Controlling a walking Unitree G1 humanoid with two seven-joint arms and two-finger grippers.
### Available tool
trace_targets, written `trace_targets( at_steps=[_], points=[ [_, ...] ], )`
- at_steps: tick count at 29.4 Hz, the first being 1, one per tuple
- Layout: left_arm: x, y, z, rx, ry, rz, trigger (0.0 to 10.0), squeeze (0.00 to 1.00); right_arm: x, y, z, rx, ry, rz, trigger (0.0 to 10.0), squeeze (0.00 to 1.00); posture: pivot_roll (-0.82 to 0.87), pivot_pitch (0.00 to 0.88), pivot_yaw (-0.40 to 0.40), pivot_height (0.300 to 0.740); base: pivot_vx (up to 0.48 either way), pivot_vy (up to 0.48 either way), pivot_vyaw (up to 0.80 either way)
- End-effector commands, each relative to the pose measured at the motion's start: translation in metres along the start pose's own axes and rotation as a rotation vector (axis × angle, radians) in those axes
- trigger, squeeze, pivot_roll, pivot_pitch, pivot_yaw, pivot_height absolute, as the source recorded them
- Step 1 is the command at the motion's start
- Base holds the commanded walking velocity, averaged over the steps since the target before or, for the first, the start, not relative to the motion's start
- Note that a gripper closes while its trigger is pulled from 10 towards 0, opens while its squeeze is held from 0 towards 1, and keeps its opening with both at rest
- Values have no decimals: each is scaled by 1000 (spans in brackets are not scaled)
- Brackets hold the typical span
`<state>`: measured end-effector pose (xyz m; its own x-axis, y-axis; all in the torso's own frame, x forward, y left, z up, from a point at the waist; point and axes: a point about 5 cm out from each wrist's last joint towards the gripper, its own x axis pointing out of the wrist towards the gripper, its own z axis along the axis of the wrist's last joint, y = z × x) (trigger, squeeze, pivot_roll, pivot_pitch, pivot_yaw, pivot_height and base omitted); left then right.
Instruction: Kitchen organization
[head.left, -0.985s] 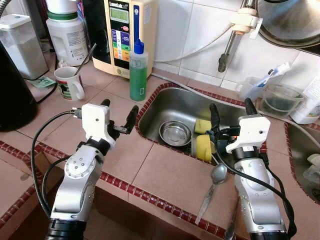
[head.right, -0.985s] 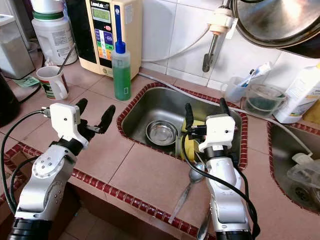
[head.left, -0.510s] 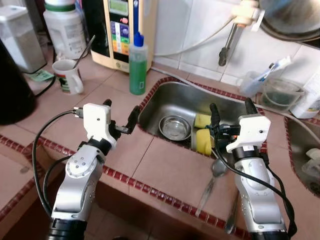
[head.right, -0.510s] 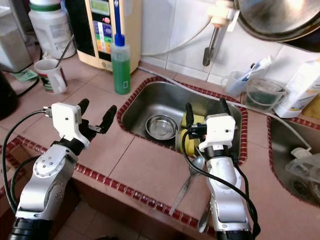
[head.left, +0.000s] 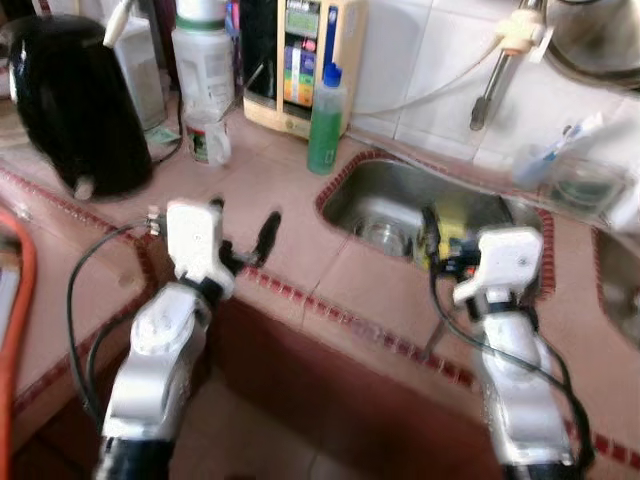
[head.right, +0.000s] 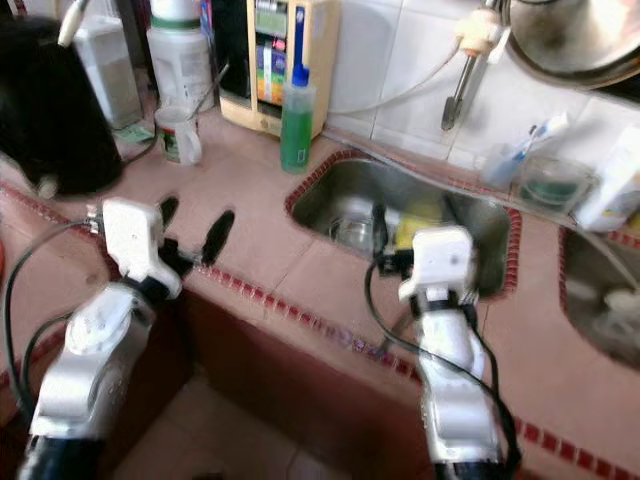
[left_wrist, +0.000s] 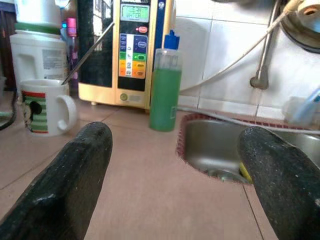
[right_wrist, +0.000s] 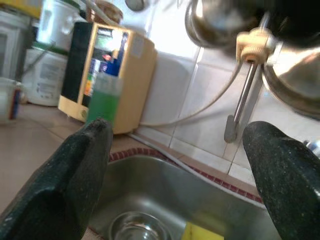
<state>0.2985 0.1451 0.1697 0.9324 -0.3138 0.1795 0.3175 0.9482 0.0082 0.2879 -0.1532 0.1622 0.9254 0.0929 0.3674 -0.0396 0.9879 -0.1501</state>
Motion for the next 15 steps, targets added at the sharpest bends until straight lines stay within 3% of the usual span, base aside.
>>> trace_targets(
  at_steps=[1, 6, 15],
  points=[
    [2, -5, 3, -4, -14, -20, 10000, 0, 1, -6, -1, -14, 7, -18, 10000, 0, 31, 0, -69, 731, 0, 0, 0],
    [2, -5, 3, -5, -21, -15, 10000, 0, 1, -6, -2, -13, 19, -15, 10000, 0, 33, 0, -70, 731, 0, 0, 0],
    [2, -4, 2, 1, -20, -15, 10000, 0, 5, -3, -7, -10, 48, -5, 10000, 0, 42, 0, -77, 731, 0, 0, -740]
  ],
)
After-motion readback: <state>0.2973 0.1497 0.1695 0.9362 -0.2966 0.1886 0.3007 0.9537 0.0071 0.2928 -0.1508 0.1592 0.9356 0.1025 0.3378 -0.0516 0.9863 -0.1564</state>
